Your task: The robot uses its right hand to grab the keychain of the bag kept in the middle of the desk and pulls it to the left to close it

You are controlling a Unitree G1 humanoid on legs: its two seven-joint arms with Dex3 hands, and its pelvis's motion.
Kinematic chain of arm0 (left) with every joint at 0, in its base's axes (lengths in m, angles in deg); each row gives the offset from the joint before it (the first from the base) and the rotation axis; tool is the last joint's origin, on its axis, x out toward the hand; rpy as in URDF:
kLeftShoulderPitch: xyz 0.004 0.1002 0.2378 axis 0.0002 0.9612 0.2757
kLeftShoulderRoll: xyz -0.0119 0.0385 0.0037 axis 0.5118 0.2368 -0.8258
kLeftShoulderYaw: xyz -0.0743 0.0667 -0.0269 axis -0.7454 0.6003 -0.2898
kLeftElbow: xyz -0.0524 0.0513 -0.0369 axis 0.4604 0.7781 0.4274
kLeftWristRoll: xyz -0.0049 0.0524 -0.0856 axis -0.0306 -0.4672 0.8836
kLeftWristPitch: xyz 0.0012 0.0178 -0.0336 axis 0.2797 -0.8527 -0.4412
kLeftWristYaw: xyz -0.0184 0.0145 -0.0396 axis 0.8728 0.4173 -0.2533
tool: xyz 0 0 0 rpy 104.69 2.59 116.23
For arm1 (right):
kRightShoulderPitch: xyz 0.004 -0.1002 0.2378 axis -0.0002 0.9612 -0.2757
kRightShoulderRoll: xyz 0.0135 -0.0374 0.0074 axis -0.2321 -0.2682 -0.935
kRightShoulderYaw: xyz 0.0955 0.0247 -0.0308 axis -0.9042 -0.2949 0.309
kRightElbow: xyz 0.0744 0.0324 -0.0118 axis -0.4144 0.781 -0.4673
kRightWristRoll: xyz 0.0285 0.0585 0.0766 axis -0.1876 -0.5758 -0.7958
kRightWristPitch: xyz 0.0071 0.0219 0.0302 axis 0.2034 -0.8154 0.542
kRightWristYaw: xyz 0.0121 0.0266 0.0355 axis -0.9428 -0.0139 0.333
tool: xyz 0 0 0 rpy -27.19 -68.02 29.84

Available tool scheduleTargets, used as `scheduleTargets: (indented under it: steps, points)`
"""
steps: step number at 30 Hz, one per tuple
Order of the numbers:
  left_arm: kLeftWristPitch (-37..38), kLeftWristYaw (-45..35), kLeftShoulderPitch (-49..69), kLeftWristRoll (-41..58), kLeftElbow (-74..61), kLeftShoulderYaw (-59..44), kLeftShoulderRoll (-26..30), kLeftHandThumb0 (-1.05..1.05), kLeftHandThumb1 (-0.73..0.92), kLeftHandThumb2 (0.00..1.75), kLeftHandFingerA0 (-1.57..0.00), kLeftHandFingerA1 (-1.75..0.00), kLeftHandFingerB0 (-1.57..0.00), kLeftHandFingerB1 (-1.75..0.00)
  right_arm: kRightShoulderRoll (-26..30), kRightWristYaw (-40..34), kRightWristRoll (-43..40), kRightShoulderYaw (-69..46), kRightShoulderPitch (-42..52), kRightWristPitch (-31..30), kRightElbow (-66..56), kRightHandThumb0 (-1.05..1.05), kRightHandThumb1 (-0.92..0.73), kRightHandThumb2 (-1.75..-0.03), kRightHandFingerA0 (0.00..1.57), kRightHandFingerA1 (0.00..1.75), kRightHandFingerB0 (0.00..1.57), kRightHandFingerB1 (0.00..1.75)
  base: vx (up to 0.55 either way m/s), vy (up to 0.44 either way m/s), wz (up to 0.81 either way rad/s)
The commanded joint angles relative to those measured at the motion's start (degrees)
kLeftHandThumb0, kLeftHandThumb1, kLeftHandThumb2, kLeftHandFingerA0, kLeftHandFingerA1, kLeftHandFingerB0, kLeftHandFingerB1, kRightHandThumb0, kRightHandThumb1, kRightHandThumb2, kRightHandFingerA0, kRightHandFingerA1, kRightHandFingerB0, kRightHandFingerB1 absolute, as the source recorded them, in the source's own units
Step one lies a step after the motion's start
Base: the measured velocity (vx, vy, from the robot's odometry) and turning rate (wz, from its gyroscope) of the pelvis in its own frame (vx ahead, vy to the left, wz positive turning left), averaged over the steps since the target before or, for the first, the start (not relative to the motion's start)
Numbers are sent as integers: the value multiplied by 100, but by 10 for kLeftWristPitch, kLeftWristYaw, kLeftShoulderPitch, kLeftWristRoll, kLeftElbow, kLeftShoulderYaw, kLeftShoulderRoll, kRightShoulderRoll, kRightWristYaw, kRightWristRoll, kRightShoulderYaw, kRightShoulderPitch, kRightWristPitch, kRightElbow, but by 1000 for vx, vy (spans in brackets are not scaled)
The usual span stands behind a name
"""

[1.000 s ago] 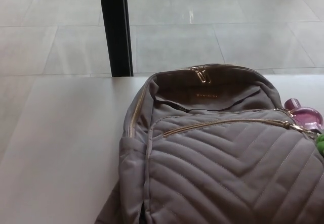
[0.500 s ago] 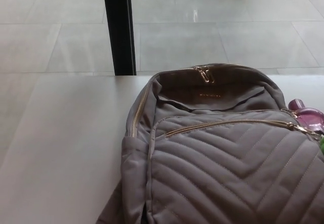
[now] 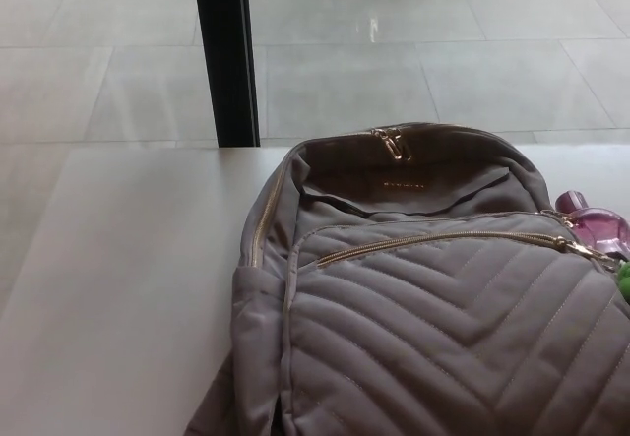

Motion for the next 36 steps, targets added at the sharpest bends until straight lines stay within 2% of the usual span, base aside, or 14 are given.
scheduleTargets:
  steps: [1,2,9,10,16,18,19,20,23,24,25,27,30,36]
  points:
    - [31,-11,-1,14,-7,-4,9,-72,36,96,-73,-97,-57,-84,43,80,64,92,33,28,-93,-63,-61,-59,42,51,27,29,0,0,0]
    - [36,-10,-1,9,-5,0,10,-74,50,70,-71,-107,-63,-91,50,79,73,97,39,31,-92,-64,-61,-59,45,49,27,30,0,0,0]
    - [34,-13,-2,6,-1,8,15,-72,50,69,-69,-106,-58,-90,71,79,95,126,52,26,-101,-59,-60,-59,48,52,31,31,0,0,0]
    - [35,-16,-1,5,-2,10,16,-80,36,95,-73,-98,-55,-83,74,81,100,132,49,24,-101,-58,-60,-58,47,54,30,31,0,0,0]
    - [36,-13,-3,3,0,15,18,-71,51,71,-67,-106,-53,-89,85,80,136,152,39,53,-97,-55,-59,-58,49,56,29,30,0,0,0]
    - [36,-16,-1,6,-1,15,18,-74,35,96,-71,-97,-53,-82,88,76,150,161,31,54,-97,-51,-58,-58,49,57,30,31,0,0,0]
    - [37,-16,-1,6,-1,15,18,-72,52,70,-66,-105,-52,-89,90,75,154,162,30,52,-98,-52,-59,-58,49,57,31,31,0,0,0]
    - [35,-14,-4,4,4,17,18,-75,36,95,-72,-96,-58,-84,95,71,165,166,26,36,-101,-57,-47,-82,45,64,24,44,0,0,0]
    - [36,-13,-5,5,6,17,18,-73,51,69,-68,-104,-57,-88,98,70,169,165,20,20,-104,-54,-59,-58,50,57,31,31,0,0,0]
    - [36,-13,-6,4,6,18,18,-73,51,69,-70,-104,-58,-88,99,68,171,164,19,19,-104,-59,-47,-82,45,63,23,44,0,0,0]
    - [37,-14,-5,4,5,18,19,-80,36,96,-76,-98,-57,-84,100,68,174,162,16,19,-103,-59,-48,-82,45,63,23,43,0,0,0]
    - [40,-23,-2,4,2,20,20,-72,52,69,-71,-104,-58,-88,103,63,178,156,2,26,-93,-57,-47,-82,46,64,24,45,0,0,0]
    - [37,-21,-2,3,2,21,22,-75,37,95,-72,-95,-56,-82,102,57,180,147,-6,14,-101,-52,-60,-58,50,57,32,32,0,0,0]
    - [42,-28,-2,4,5,23,22,-73,51,70,-68,-104,-55,-87,102,58,185,140,-25,5,-118,-57,-49,-84,49,62,29,46,0,0,0]
